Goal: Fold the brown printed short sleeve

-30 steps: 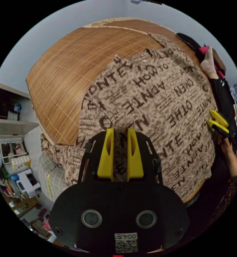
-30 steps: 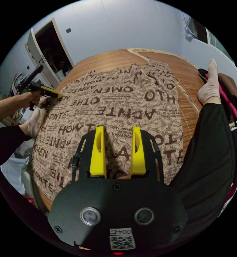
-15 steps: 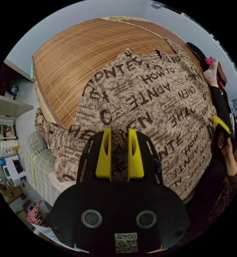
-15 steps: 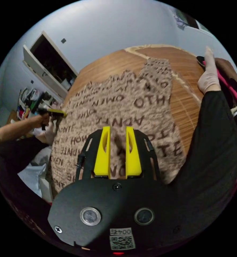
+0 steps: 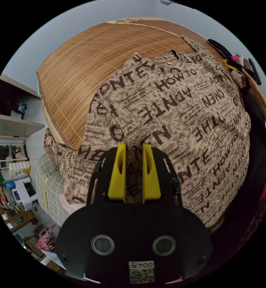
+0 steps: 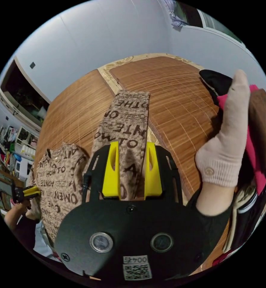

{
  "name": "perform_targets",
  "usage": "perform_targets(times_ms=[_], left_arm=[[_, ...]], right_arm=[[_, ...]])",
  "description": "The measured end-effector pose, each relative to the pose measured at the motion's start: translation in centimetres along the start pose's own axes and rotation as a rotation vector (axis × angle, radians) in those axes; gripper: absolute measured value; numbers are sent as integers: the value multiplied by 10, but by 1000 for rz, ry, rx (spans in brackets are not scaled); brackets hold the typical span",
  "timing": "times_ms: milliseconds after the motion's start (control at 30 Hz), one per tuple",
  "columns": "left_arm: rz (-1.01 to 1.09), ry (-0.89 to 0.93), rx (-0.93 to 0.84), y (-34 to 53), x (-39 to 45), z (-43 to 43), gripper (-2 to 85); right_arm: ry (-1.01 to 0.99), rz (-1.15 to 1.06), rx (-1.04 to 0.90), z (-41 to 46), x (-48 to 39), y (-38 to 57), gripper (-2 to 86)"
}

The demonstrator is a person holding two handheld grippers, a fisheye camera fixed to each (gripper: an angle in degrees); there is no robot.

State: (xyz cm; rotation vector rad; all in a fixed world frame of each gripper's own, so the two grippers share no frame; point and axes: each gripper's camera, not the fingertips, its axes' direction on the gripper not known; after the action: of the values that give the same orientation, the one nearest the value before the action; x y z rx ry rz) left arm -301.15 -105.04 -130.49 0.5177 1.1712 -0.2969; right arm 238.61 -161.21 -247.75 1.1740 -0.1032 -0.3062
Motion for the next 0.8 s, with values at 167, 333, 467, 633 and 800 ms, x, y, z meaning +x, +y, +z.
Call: perform_targets(times_ms=[167, 333, 467, 633, 800], left_arm=[[18, -14, 9, -5, 15, 4, 79], [-8, -8, 7, -8, 24, 6, 77], [-10, -13, -6, -13, 34, 6, 77], [-2, -40, -26, -19, 49, 6, 74], [18, -69, -32, -22, 63, 6, 72]], right_arm=[[100, -114, -130, 29, -9, -24, 65], [119, -221, -76, -14, -23, -29, -3], [152, -320, 94, -110, -24, -15, -5], [141, -296, 154, -211, 16, 56, 12], [109, -151, 125, -240, 83, 135, 56]])
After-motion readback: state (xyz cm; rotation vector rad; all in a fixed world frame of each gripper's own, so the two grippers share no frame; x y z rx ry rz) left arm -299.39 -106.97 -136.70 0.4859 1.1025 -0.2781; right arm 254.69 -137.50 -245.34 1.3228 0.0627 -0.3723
